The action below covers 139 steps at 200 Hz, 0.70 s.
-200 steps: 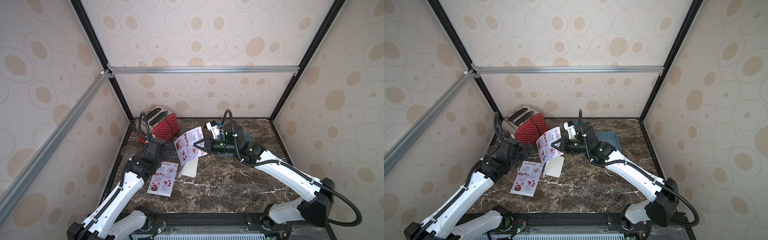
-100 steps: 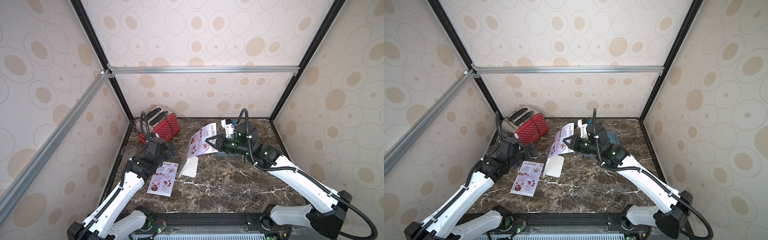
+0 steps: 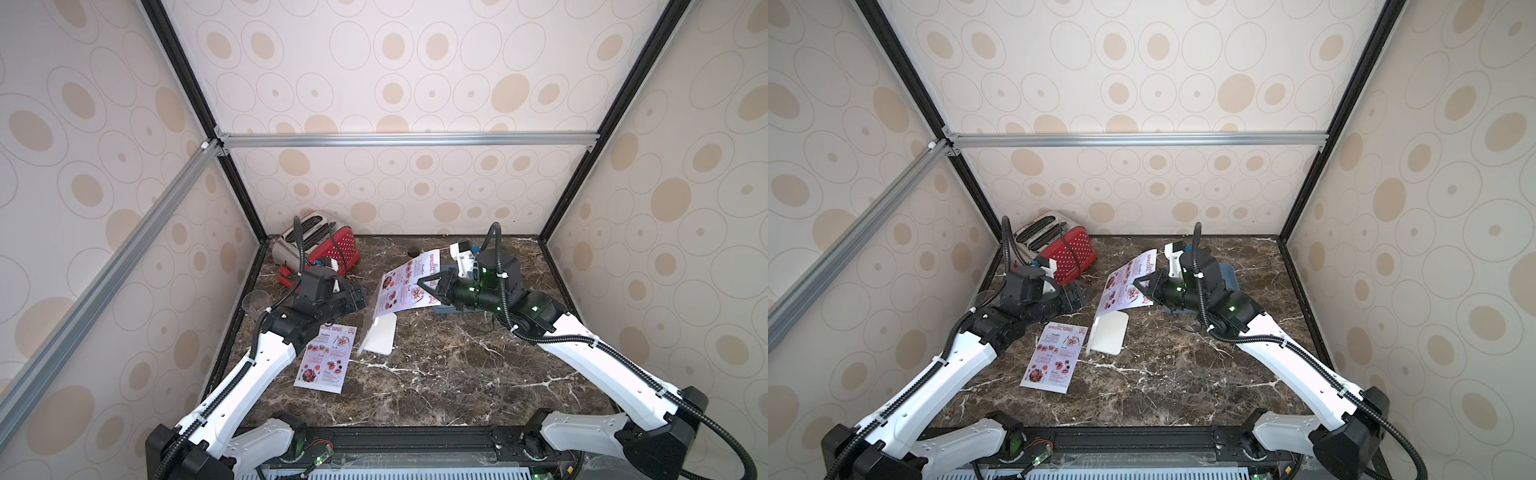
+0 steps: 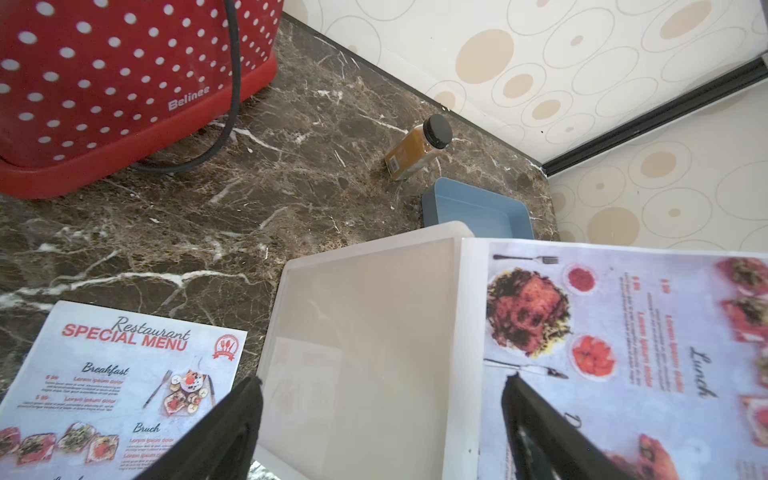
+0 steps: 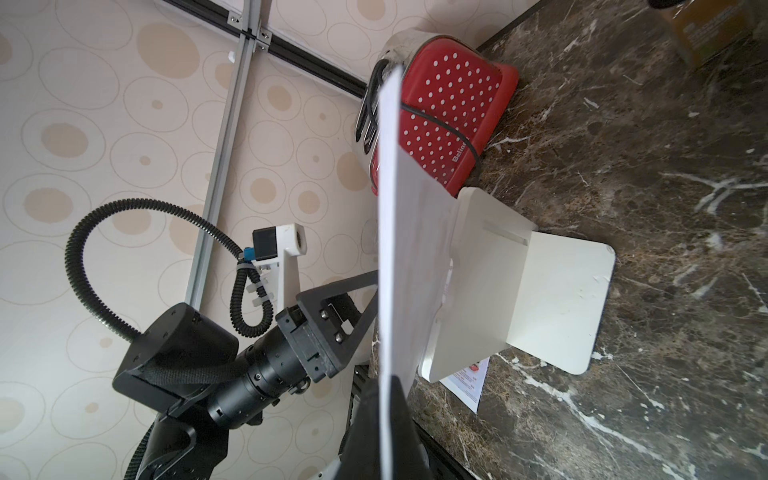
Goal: Replace the menus in the menu holders
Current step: Insert the menu into the menu holder.
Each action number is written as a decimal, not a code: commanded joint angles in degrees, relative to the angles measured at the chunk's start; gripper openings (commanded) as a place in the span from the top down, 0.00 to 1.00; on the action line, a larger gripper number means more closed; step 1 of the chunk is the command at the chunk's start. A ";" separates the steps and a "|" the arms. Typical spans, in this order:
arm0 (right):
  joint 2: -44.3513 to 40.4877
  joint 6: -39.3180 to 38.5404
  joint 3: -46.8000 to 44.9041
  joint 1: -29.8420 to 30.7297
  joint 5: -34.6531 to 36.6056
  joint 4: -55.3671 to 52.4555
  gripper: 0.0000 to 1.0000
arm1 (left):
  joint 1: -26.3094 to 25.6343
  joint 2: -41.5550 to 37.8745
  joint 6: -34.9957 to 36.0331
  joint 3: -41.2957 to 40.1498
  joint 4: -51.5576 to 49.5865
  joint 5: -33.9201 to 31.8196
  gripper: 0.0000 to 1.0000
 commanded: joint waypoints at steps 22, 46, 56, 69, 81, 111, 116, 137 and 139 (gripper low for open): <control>-1.66 4.56 -2.09 -0.94 -3.15 4.42 1.00 | 0.34 0.87 0.35 2.38 1.79 1.64 0.11; -2.70 5.32 -2.95 -2.12 -3.73 4.44 1.00 | 0.34 1.29 0.34 2.33 2.23 2.02 0.11; -3.02 5.66 -3.35 -2.53 -3.96 4.67 1.00 | 0.35 1.47 0.32 2.25 2.56 2.47 0.11; -3.43 6.06 -3.58 -2.88 -4.28 4.97 1.00 | 0.36 1.98 0.35 2.24 2.93 3.05 0.11; -3.61 6.11 -3.83 -3.01 -4.49 4.96 1.00 | 0.34 2.34 0.32 2.23 3.13 3.48 0.11; -3.64 6.39 -4.53 -3.06 -4.76 5.39 1.00 | 0.33 3.03 0.38 2.50 3.49 4.03 0.12; -3.53 6.42 -4.54 -3.07 -4.82 5.55 1.00 | 0.33 3.13 0.43 2.51 3.49 4.16 0.12; -3.18 6.62 -4.78 -3.06 -5.25 5.97 1.00 | 0.40 3.26 0.44 2.68 3.49 4.22 0.12; -3.20 6.64 -4.80 -3.05 -5.35 6.01 1.00 | 0.41 3.27 0.46 2.71 3.44 4.21 0.12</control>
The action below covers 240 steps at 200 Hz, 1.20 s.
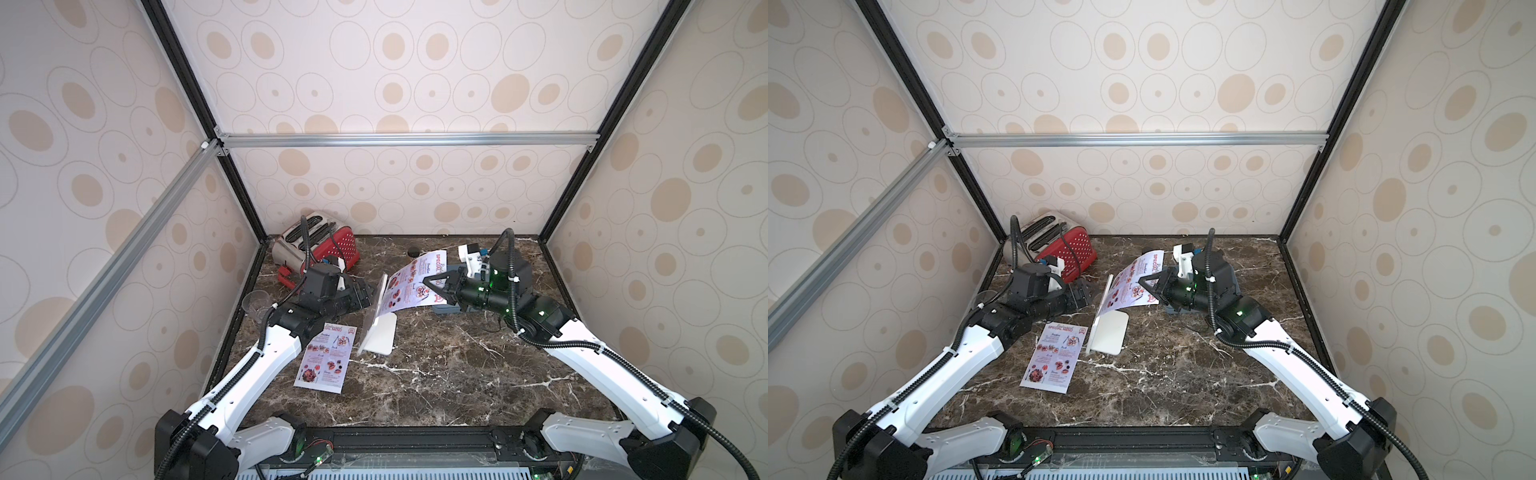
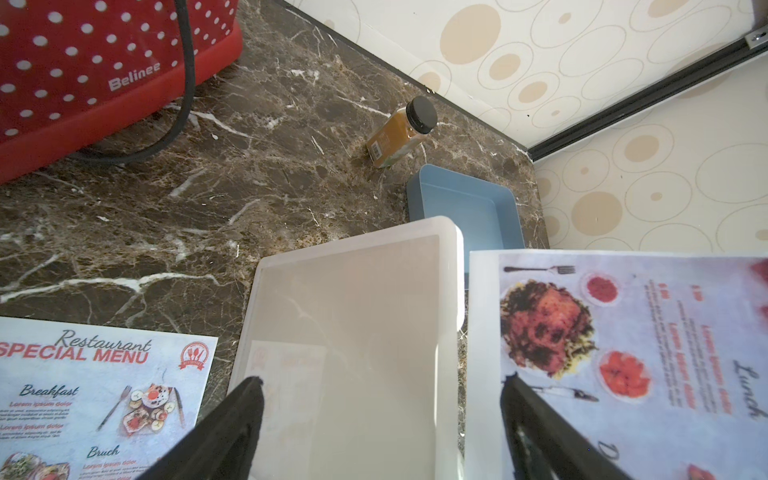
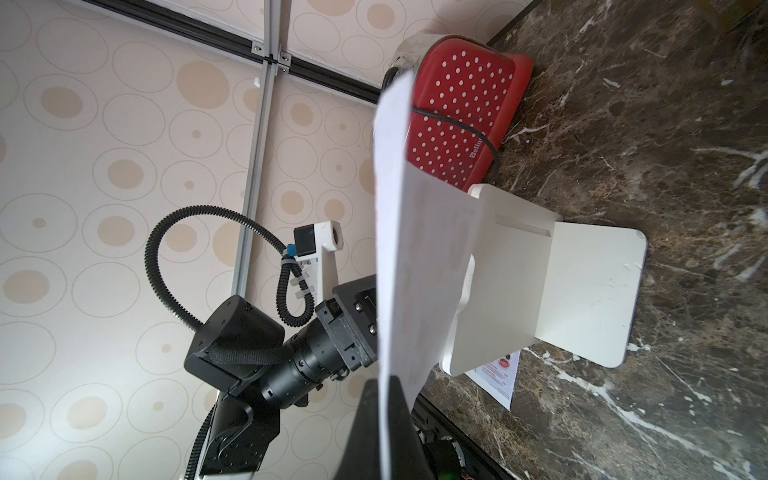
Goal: Replace the menus in the menu holders
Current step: Insert the menu into the menu holder.
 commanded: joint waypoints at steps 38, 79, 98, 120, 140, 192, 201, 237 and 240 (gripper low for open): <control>0.97 1.39 -0.68 -0.15 -2.70 2.64 1.00 | 0.39 0.18 0.51 2.60 0.75 0.50 0.12; 1.40 1.39 -0.39 -0.23 -3.09 1.95 1.00 | 0.38 0.11 0.51 2.60 0.75 0.32 0.12; 2.09 1.64 -0.20 -0.22 -3.36 1.84 1.00 | 0.36 0.14 0.49 2.60 0.75 0.26 0.12; 2.98 1.57 0.48 -0.23 -3.42 1.23 1.00 | 0.40 0.03 0.42 2.73 0.67 0.10 0.12; 3.51 1.48 1.01 -0.23 -3.40 0.73 1.00 | 0.37 -0.06 0.42 2.73 0.58 -0.07 0.12; 3.41 -0.13 2.59 -0.15 -1.73 -1.96 1.00 | 0.36 -0.17 0.40 2.60 0.40 -0.32 0.12; 3.20 -0.80 2.94 -0.20 -1.33 -2.77 1.00 | 0.40 -0.20 0.42 2.60 0.40 -0.42 0.12; 3.24 -3.09 4.24 -0.46 -0.92 -5.48 1.00 | 0.37 -0.16 0.41 2.42 0.49 -0.28 0.13; 3.23 -3.23 4.29 -0.48 -0.84 -5.75 1.00 | 0.35 -0.17 0.43 2.46 0.42 -0.25 0.13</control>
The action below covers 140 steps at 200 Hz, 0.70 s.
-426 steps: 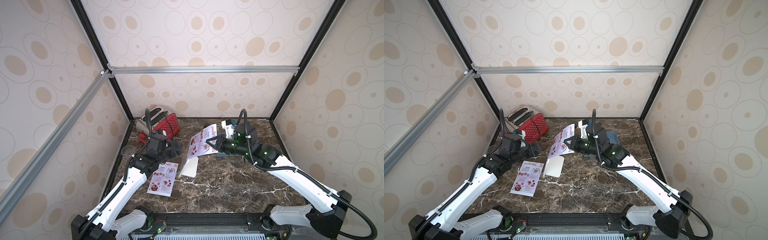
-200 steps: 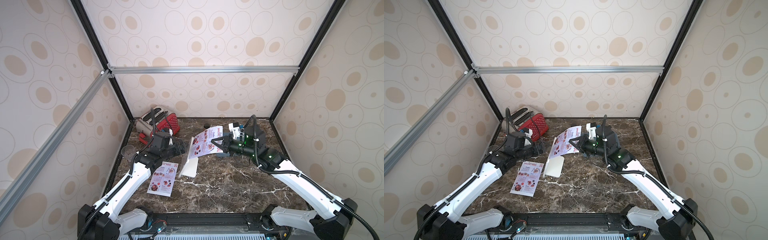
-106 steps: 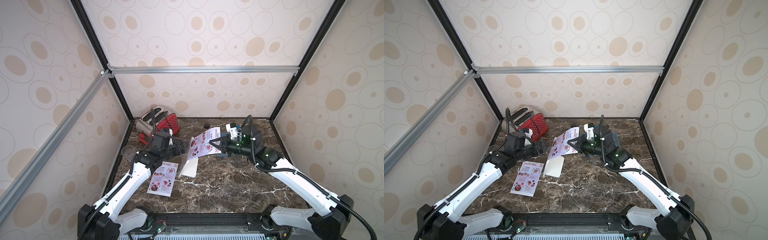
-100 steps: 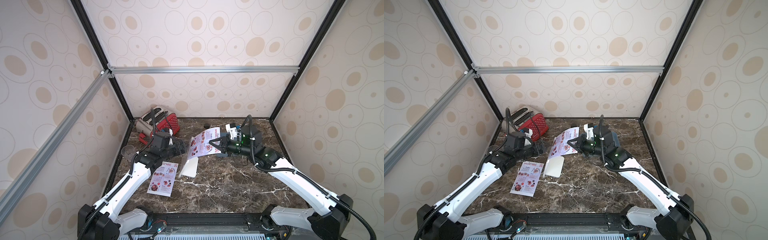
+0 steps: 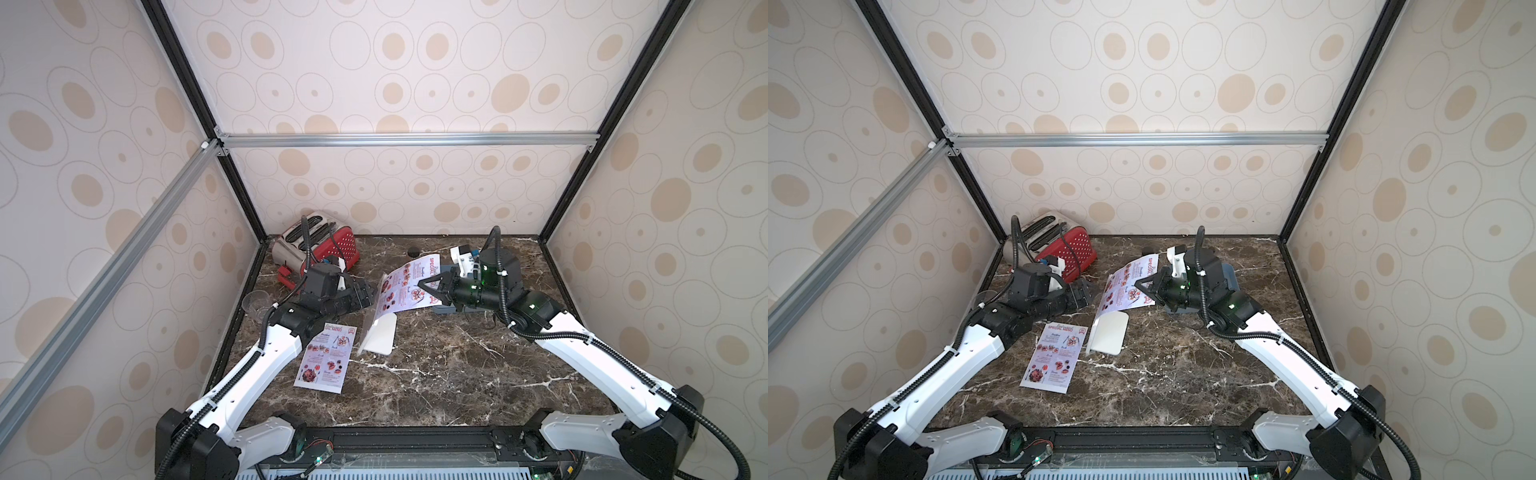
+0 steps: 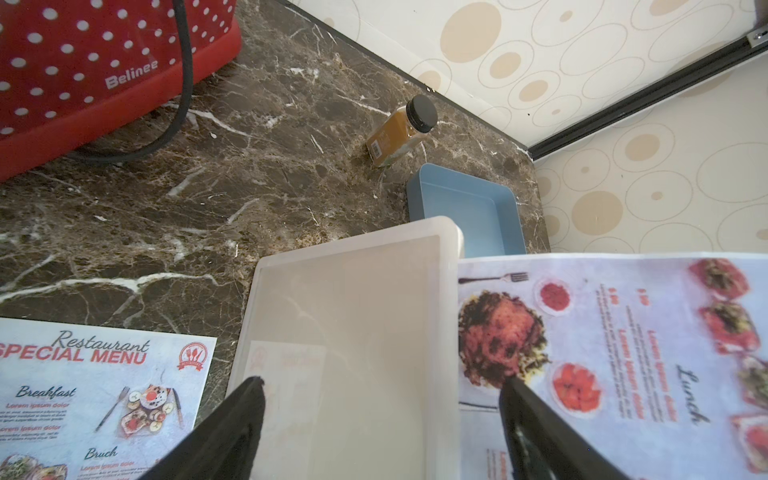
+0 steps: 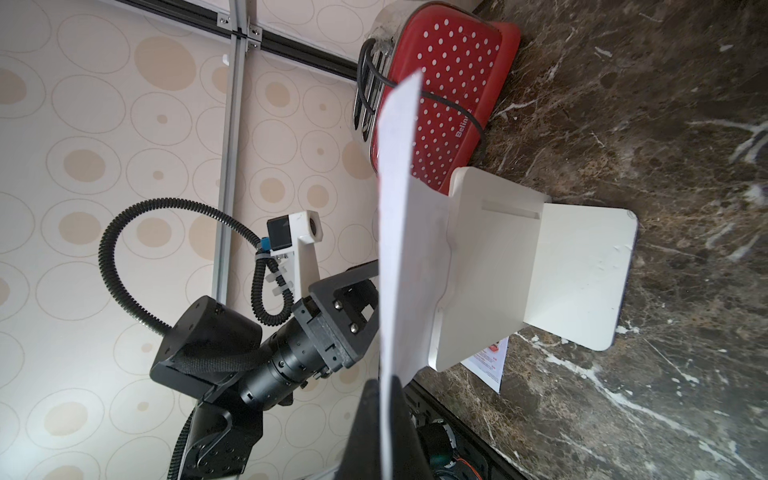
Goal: Replace the menus in the menu holders
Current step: Insert the menu into the menu holder.
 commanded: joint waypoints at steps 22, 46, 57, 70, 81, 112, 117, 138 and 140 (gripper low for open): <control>0.11 -3.29 2.93 -0.41 1.23 -5.48 1.00 | 0.37 -0.45 0.63 2.40 0.12 -0.66 0.13; 0.62 -4.12 3.62 -0.42 1.23 -6.73 1.00 | 0.36 -0.45 0.87 2.40 -0.06 -0.68 0.13; 0.85 -4.56 4.20 -0.42 1.23 -7.51 1.00 | 0.34 -0.36 0.87 2.44 0.03 -0.65 0.13; 1.16 -5.07 4.75 -0.35 1.33 -8.63 1.00 | 0.42 -0.21 0.96 2.56 0.03 -0.60 0.13; 1.22 -5.46 5.28 -0.38 1.84 -9.49 1.00 | 0.38 -0.06 1.03 2.68 0.03 -0.61 0.13; 1.79 -5.83 6.00 -0.36 2.28 -9.69 1.00 | 0.39 -0.10 1.08 2.71 -0.05 -0.56 0.13; 1.92 -5.84 6.08 -0.36 2.29 -9.74 1.00 | 0.39 -0.03 1.08 2.58 -0.06 -0.49 0.13; 2.26 -5.50 6.27 -0.43 2.58 -9.30 1.00 | 0.40 -0.31 1.24 2.57 -0.32 -0.59 0.13; 2.27 -5.43 6.30 -0.37 2.55 -9.17 1.00 | 0.34 -0.35 1.27 2.57 -0.37 -0.57 0.14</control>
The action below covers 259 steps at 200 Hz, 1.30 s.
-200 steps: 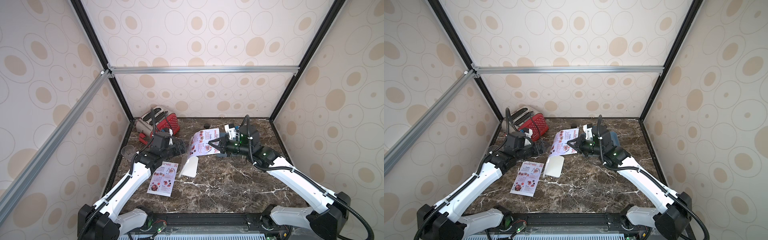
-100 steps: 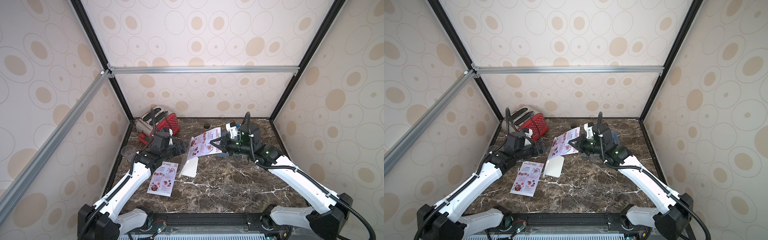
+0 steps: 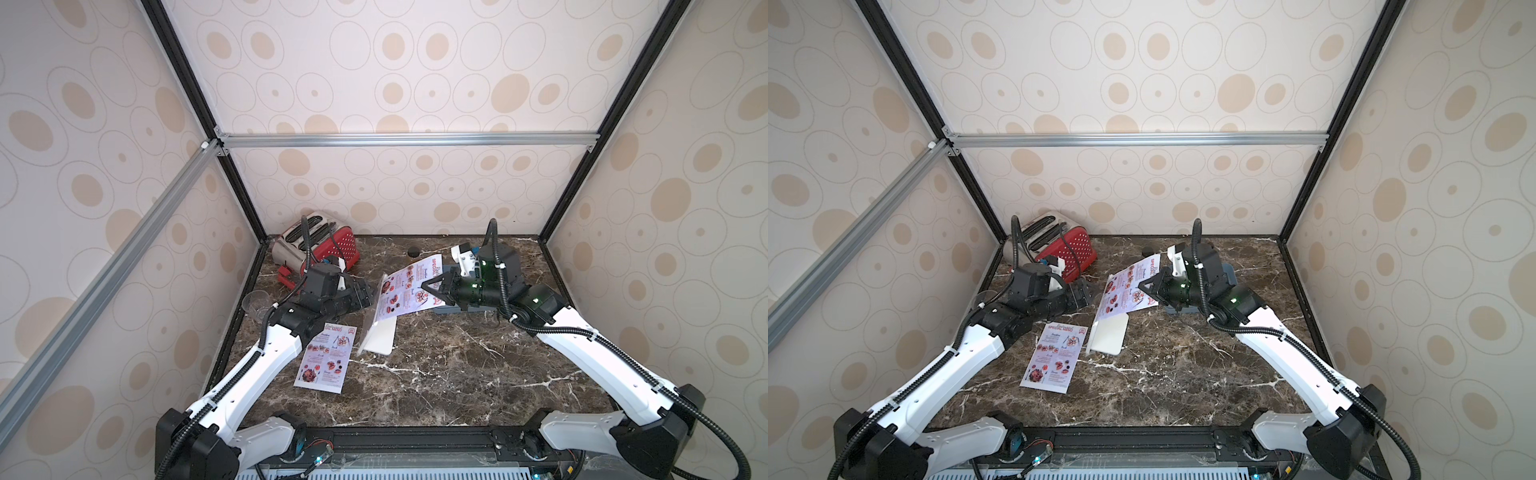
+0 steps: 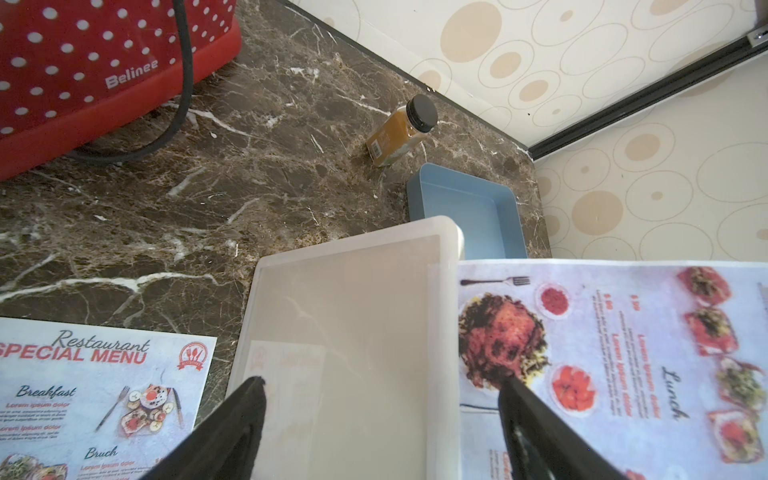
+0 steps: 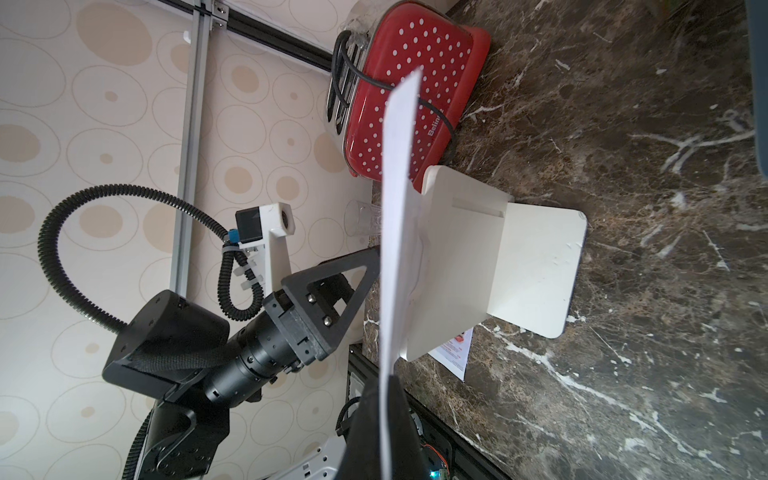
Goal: Replace the menus in the menu holders
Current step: Insert the menu into the menu holder.
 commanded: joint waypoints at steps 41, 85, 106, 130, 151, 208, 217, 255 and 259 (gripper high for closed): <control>1.66 0.44 2.76 -0.22 1.24 0.22 1.00 | 0.34 -0.36 1.18 2.75 -0.61 -0.80 0.14; 3.09 -0.26 3.98 -0.20 0.68 -0.36 1.00 | 0.37 -0.66 1.45 3.15 -1.21 -1.23 0.14; 3.31 -0.53 4.44 -0.19 1.08 -0.03 1.00 | 0.33 -1.06 1.62 3.19 -1.74 -1.75 0.14; 4.55 -0.63 5.15 -0.08 -0.19 -0.16 1.00 | 0.44 -1.26 1.62 3.10 -2.01 -2.01 0.14; 5.83 -0.42 5.71 0.46 -0.59 0.18 1.00 | 0.36 -1.44 1.58 3.27 -2.28 -2.26 0.14; 9.67 0.07 7.95 2.47 -1.11 0.09 1.00 | 0.34 -2.08 1.34 3.61 -2.98 -3.17 0.14; 10.12 0.21 8.17 2.77 -1.21 0.20 1.00 | 0.35 -2.17 1.23 3.69 -3.07 -3.28 0.14; 11.65 0.54 8.24 3.81 -0.42 -0.33 1.00 | 0.36 -2.29 0.17 4.66 -4.41 -4.90 0.15; 11.88 0.49 8.22 3.94 -0.41 -0.29 0.99 | 0.33 -2.32 0.02 4.82 -4.62 -5.18 0.15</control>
